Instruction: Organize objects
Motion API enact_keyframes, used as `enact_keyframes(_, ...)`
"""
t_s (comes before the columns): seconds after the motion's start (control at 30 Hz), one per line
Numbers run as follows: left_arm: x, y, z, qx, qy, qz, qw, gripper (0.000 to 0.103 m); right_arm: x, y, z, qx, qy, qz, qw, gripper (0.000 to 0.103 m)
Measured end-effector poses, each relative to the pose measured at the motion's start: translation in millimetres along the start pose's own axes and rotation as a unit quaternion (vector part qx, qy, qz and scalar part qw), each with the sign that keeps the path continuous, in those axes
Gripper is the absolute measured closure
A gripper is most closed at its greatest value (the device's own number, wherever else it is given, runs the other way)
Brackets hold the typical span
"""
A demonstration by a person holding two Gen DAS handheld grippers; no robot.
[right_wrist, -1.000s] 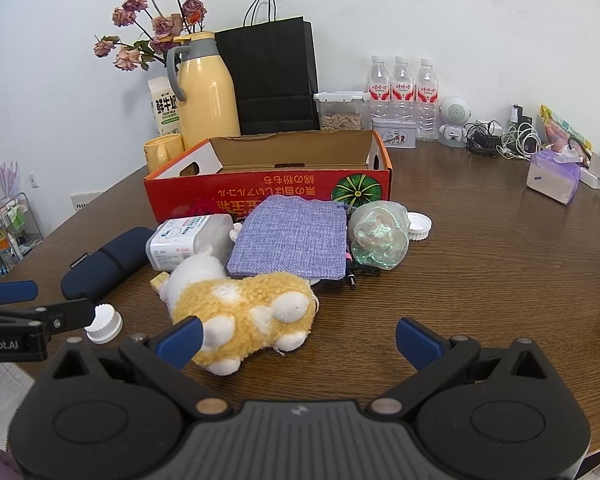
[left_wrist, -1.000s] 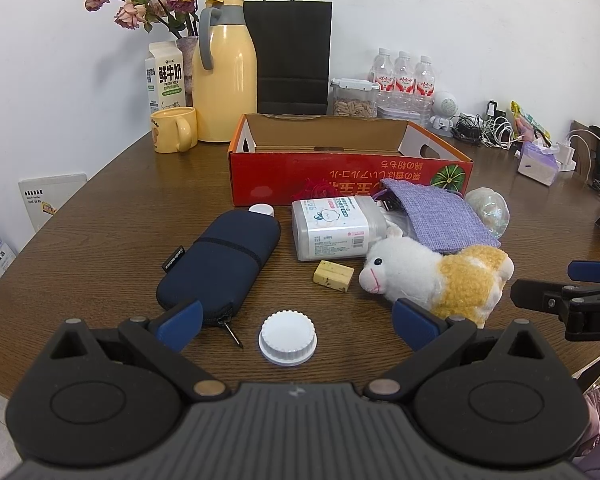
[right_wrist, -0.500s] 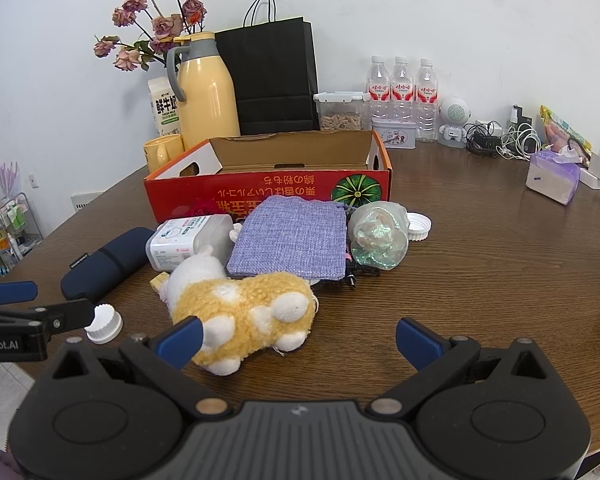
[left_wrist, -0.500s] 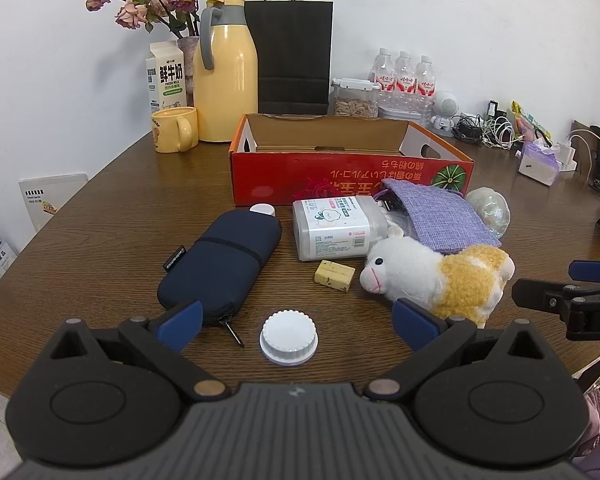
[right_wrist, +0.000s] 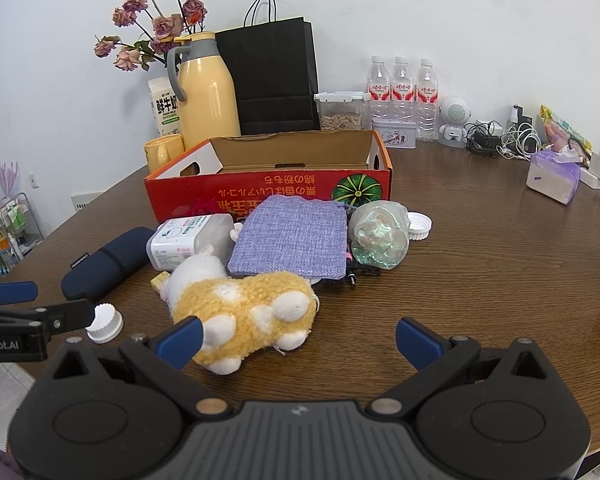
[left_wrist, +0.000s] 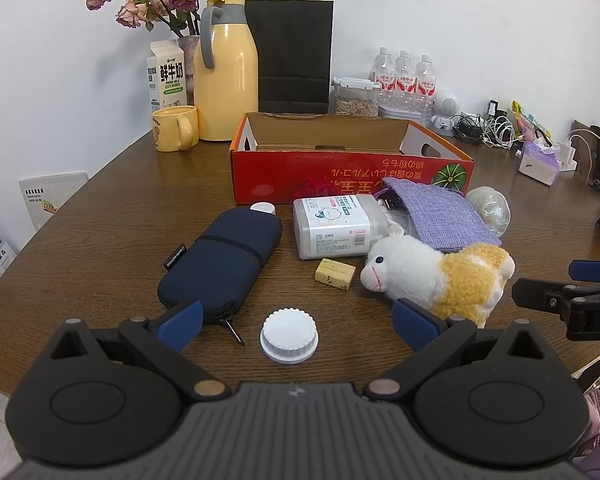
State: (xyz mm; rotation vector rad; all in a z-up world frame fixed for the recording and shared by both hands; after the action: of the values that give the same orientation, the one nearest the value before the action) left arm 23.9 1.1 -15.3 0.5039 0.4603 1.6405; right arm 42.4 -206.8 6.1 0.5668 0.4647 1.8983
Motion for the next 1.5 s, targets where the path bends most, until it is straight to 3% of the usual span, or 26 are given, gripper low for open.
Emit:
enact_keyframes(0.43,8.7,-18.8,-4.6,0.027,0.016,-0.007,0.9995,0.001,1.0,-13.8,-3.8,0.003,0.015,0.035,0.999,0.000)
enact_keyframes(0.53,9.9,-27.3,-6.3,0.040,0.019,-0.004,0.9990,0.013,3.5,-21.4,-2.9,0.002,0.028,0.049,0.998,0.000)
enact_keyframes(0.6,9.6,-32.7,-7.4,0.049,0.019,-0.005,0.9986,0.027,5.1,-26.0,-1.3,-0.001,0.039,0.059,0.997,0.000)
enact_keyframes(0.77,5.6,-45.5,-11.4,0.065,0.010,0.002,0.9978,0.030,9.2,-44.9,3.1,0.010,0.067,0.083,0.994,0.000)
enact_keyframes(0.93,0.9,-52.6,-14.3,0.063,-0.003,0.015,0.9979,0.041,9.9,-60.4,4.2,0.018,0.077,0.106,0.991,0.000)
enact_keyframes(1.0,0.5,-52.5,-13.8,0.059,-0.006,0.018,0.9981,0.059,11.2,-64.6,4.8,0.018,0.083,0.114,0.990,0.000)
enact_keyframes(1.03,0.8,-52.2,-13.3,0.058,-0.006,0.017,0.9982,0.061,11.6,-66.8,5.1,0.019,0.084,0.117,0.989,0.000)
enact_keyframes(1.5,1.4,-46.2,-11.7,0.046,-0.006,0.006,0.9989,0.062,8.0,-88.2,2.8,0.034,0.058,0.125,0.990,0.004)
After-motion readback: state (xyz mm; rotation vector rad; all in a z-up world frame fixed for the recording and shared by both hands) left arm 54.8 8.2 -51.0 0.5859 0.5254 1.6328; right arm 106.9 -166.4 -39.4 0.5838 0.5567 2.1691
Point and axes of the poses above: each gripper's, at about its wrist camera, not at the fingertips, and y roughly against the way its jaws point, x to its left, z to its top, the point moved 3 cm from there along -y, roughly the way its jaws point, and after that the axes turned 8 degrees about z, right-handed, at the moved point
